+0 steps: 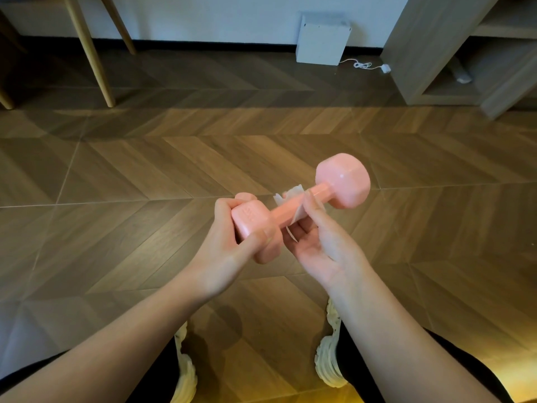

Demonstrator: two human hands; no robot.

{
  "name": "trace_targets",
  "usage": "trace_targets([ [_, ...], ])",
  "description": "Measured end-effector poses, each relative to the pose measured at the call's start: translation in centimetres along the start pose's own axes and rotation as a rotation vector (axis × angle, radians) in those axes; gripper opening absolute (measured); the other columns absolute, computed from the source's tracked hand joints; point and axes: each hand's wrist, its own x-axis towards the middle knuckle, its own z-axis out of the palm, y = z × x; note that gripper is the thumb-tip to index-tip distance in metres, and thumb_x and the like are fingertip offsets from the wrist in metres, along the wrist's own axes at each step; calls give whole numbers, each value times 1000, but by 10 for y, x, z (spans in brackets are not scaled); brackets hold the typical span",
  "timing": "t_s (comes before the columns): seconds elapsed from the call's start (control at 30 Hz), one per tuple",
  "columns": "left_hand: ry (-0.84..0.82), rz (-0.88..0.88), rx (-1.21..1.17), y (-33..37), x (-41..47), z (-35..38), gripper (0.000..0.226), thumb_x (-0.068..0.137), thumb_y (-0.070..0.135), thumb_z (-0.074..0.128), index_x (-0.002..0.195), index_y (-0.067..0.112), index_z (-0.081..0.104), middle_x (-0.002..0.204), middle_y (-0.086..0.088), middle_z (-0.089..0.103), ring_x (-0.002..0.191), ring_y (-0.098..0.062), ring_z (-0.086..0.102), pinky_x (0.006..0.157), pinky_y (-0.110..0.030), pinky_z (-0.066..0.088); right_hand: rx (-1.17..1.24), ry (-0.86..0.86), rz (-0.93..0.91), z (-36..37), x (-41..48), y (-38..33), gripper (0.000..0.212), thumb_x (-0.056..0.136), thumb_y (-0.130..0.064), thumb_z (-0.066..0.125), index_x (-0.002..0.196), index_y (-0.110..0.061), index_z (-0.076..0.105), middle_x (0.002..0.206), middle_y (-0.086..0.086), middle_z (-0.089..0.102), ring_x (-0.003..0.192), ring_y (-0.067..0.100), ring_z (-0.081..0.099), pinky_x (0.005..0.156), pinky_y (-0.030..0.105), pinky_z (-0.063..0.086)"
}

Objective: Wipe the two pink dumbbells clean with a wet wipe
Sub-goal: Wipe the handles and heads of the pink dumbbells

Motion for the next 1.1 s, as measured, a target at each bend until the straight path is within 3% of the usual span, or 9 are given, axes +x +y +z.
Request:
trace_targets([
  [0.07, 24, -57, -73, 1, 0, 0, 61, 63, 59, 60, 111, 28, 38, 118, 4, 50, 97, 13, 57, 76, -14, 52, -10, -82, -14, 2, -3, 1, 29, 84, -31, 67, 106, -12, 69, 107, 11, 75, 92, 19, 74, 100, 43, 48],
  [0.13, 52, -154, -208, 2, 2, 2, 70, 62, 59, 61, 116, 19, 43, 122, -11, 53, 106, -12, 62, 85, -37, 58, -21, -169, -30, 3, -5, -1, 40, 81, -32, 67, 109, -5, 63, 113, 13, 73, 97, 20, 73, 103, 44, 45],
  [0.23, 9, -223, -444, 8, 6, 1, 71, 76, 48, 59, 122, -4, 45, 125, -41, 48, 91, -34, 57, 73, -46, 50, -78, -242, -60, 5, -6, -1, 39, 89, -24, 61, 122, -3, 55, 115, 12, 70, 98, 18, 67, 100, 40, 42],
  [0.37, 34, -285, -629, 12, 8, -4, 69, 87, 41, 48, 132, -11, 42, 105, -38, 55, 83, -39, 49, 65, -40, 37, -193, -296, -63, 9, -8, 0, 41, 90, -20, 55, 126, -1, 59, 122, 19, 54, 110, 25, 43, 94, 43, 31],
  [0.57, -16, -298, -699, 14, 9, -10, 67, 86, 43, 51, 131, -7, 48, 100, -23, 62, 76, -35, 52, 65, -37, 43, -95, -336, -20, 7, -2, -1, 48, 97, -1, 30, 141, -5, 47, 136, 17, 59, 117, 22, 59, 102, 44, 41],
  [0.7, -68, -306, -714, 12, 8, -8, 55, 86, 43, 51, 120, 0, 54, 95, -22, 65, 73, -33, 54, 61, -36, 46, -255, -227, -103, 7, 2, 1, 35, 104, -20, 43, 131, -3, 58, 126, 11, 67, 105, 15, 65, 97, 37, 45],
  [0.83, -103, -325, -669, 7, 5, 0, 52, 83, 44, 53, 119, 6, 52, 93, -18, 67, 69, -32, 57, 59, -35, 47, -209, -118, -120, 3, 6, 7, 17, 98, -17, 55, 103, -5, 67, 109, 14, 74, 82, 13, 72, 72, 24, 54],
  [1.03, -149, -284, -641, 10, 3, 9, 41, 85, 40, 51, 118, 17, 44, 112, -18, 52, 75, -31, 51, 66, -41, 41, 55, 47, -150, 3, 12, -16, 18, 96, -21, 60, 98, -4, 66, 102, 14, 76, 89, 17, 74, 86, 29, 52],
  [1.1, -132, -230, -563, 9, 2, 10, 39, 86, 38, 49, 116, 14, 42, 113, -16, 47, 81, -31, 45, 68, -44, 39, 97, 69, -142, 3, 13, -18, 20, 94, -23, 63, 100, -4, 66, 106, 12, 75, 90, 17, 73, 82, 28, 54],
])
